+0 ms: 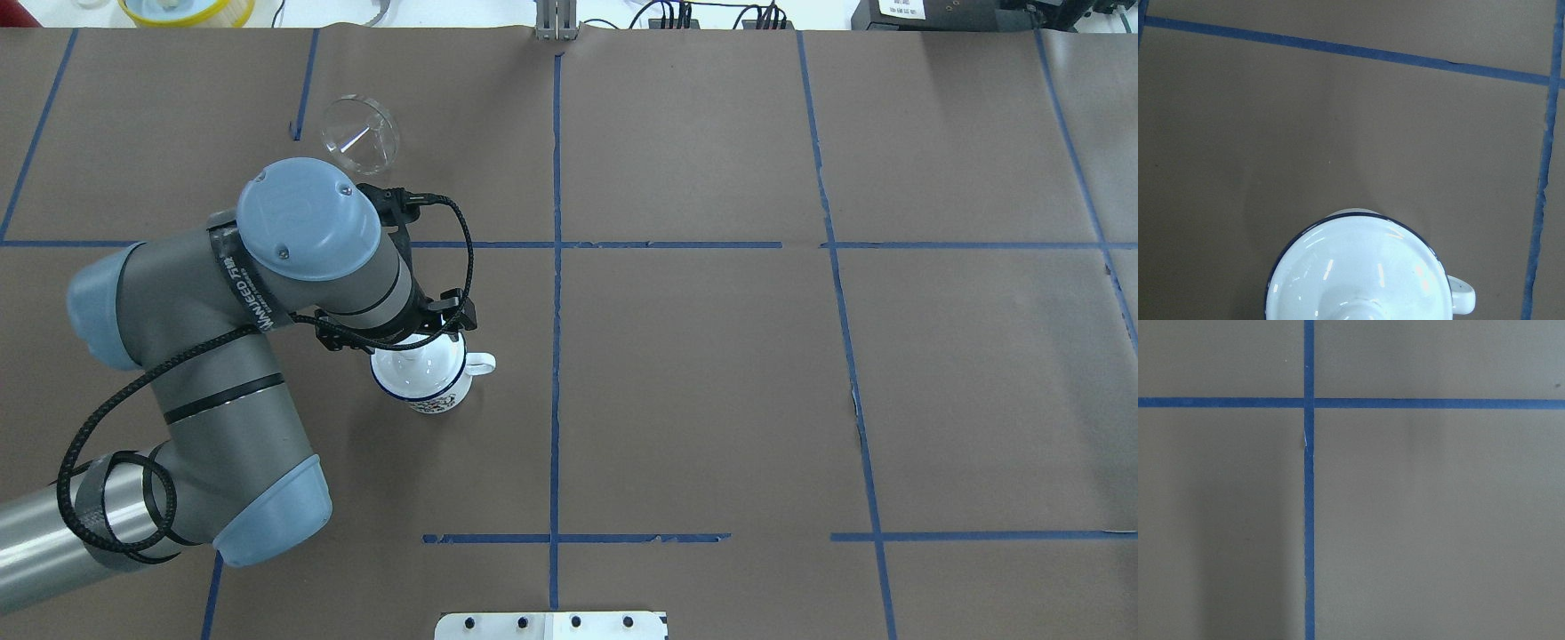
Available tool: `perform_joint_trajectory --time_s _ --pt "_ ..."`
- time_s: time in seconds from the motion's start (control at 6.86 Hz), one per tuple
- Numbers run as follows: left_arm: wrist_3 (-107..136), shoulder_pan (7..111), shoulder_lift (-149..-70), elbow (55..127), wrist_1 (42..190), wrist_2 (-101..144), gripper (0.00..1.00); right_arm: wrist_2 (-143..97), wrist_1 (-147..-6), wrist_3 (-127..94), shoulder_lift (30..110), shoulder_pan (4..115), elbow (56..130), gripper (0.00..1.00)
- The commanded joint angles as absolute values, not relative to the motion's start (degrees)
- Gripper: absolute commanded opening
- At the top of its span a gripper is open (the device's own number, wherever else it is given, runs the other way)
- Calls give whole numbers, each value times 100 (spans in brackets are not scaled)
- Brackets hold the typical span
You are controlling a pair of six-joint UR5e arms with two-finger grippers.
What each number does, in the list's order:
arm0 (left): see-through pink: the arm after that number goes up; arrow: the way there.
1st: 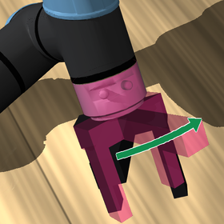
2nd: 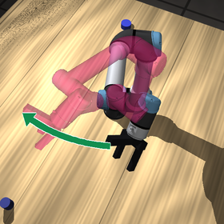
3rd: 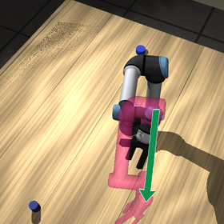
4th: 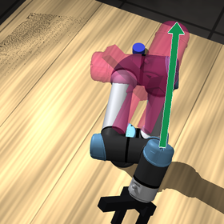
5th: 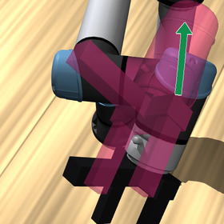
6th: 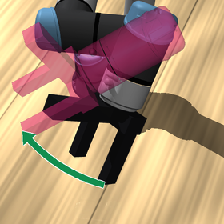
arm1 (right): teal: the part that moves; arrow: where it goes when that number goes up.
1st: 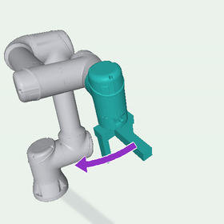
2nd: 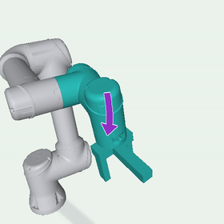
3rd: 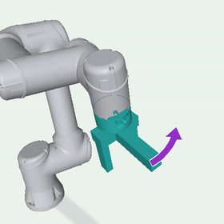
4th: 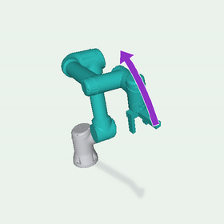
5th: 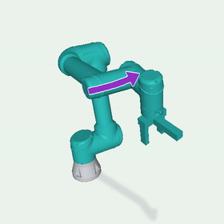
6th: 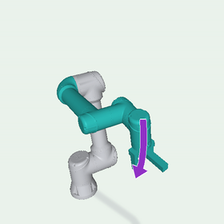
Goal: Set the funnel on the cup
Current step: 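Lower the left gripper and close it on the lid knob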
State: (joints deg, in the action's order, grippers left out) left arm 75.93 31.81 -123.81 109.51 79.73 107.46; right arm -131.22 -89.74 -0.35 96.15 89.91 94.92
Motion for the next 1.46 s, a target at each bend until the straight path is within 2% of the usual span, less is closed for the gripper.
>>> perform_joint_trajectory --time_s 0.0,0.29,1.02,1.17,1.31 --pt "7585 3182 -12366 10942 8033 10749 96 -13122 -8974 -35 9615 8991 9492 100" --pt "7585 3182 -12358 10934 8060 10749 85 -13122 -8974 -35 9615 8991 9492 100" --pt "7532 3173 -12279 10889 8173 10749 85 -13122 -8974 -35 9615 8991 9492 100" --pt "7532 3173 -12209 10890 8270 10749 83 -13122 -8974 -35 9615 8991 9492 100" --pt "7541 3173 -12208 10924 8262 10758 54 -13122 -8974 -35 9615 8991 9492 100"
